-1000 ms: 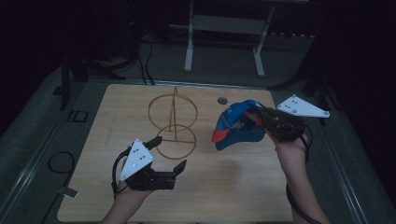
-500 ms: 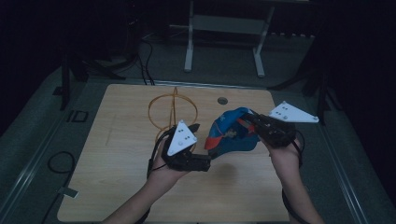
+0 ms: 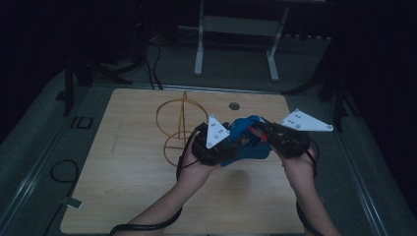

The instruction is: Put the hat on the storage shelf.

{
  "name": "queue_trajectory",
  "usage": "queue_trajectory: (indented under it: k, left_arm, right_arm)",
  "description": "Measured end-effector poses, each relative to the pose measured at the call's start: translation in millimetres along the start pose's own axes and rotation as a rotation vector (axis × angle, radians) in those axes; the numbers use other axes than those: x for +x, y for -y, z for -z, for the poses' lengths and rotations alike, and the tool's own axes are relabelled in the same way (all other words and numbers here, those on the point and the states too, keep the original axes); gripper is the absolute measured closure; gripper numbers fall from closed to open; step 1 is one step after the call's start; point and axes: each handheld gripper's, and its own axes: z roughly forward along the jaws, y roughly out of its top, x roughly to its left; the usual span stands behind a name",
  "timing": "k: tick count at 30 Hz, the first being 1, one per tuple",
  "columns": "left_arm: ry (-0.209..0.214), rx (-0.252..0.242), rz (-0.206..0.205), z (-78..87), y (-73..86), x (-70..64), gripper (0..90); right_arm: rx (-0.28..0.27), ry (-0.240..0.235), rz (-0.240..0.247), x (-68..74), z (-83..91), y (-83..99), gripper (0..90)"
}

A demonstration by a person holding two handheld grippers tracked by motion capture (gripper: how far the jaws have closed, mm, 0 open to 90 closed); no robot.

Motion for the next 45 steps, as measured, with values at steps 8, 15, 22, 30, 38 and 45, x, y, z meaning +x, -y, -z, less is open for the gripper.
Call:
queue_trajectory:
  k: [8, 15, 22, 30, 38, 45]
  left_arm:
    - [-0.034, 0.012, -0.027, -1.8, -2.6, 4.7, 84.3]
    - [-0.047, 0.024, -0.07, -1.7, -6.3, 4.2, 87.0]
    - [-0.034, 0.033, -0.097, -1.8, -7.2, 2.9, 87.6]
    - [0.023, -0.014, -0.101, 2.1, -10.8, 6.1, 87.6]
    - [0.045, -0.039, -0.121, 7.2, -14.4, 5.7, 87.6]
    - [0.14, -0.1, -0.151, 15.0, -10.4, 9.4, 87.4]
  right_arm:
    - [0.008, -0.013, 0.011, 3.3, 2.8, 4.2, 88.6]
    - [0.002, -0.037, -0.009, 5.7, 6.2, 11.2, 88.5]
    - [0.007, -0.049, -0.004, 12.1, 12.5, 24.3, 88.0]
    - [-0.014, -0.124, -0.016, 18.4, 25.7, 32.3, 83.4]
    - [-0.049, -0.208, -0.018, 28.1, 43.6, 35.7, 76.4]
    - [-0.086, -0.257, 0.015, 36.5, 64.7, 38.4, 68.2]
